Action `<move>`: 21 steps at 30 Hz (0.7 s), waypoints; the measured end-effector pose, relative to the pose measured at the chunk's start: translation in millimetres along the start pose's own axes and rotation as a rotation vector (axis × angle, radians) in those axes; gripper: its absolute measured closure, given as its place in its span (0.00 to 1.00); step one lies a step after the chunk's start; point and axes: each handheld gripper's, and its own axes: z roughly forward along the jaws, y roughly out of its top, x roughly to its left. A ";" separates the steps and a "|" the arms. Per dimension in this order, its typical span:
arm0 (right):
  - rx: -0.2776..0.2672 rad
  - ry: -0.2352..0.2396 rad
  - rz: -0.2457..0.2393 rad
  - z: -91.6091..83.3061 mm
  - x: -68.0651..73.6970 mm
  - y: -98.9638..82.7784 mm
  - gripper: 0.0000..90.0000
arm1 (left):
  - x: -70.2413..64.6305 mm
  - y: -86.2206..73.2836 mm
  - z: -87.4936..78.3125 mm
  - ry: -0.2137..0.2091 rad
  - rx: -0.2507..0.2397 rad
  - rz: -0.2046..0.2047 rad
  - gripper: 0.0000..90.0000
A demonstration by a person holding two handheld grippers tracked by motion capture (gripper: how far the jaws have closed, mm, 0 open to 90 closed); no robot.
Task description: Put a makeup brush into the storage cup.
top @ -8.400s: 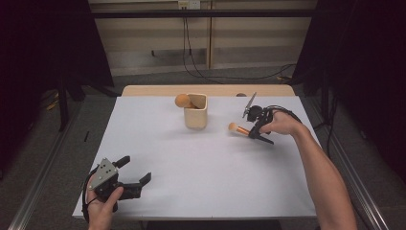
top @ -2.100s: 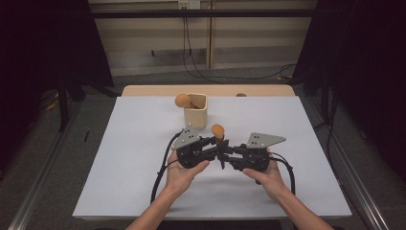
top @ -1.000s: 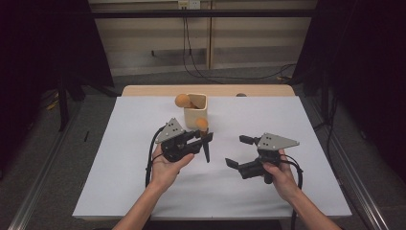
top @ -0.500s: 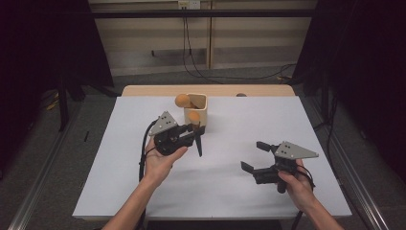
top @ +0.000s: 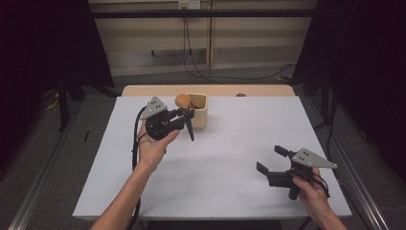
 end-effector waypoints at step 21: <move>-0.037 -0.066 0.004 -20.8 -5.7 -13.3 0.00 | 7.9 39.4 39.1 0.077 -0.061 0.036 0.78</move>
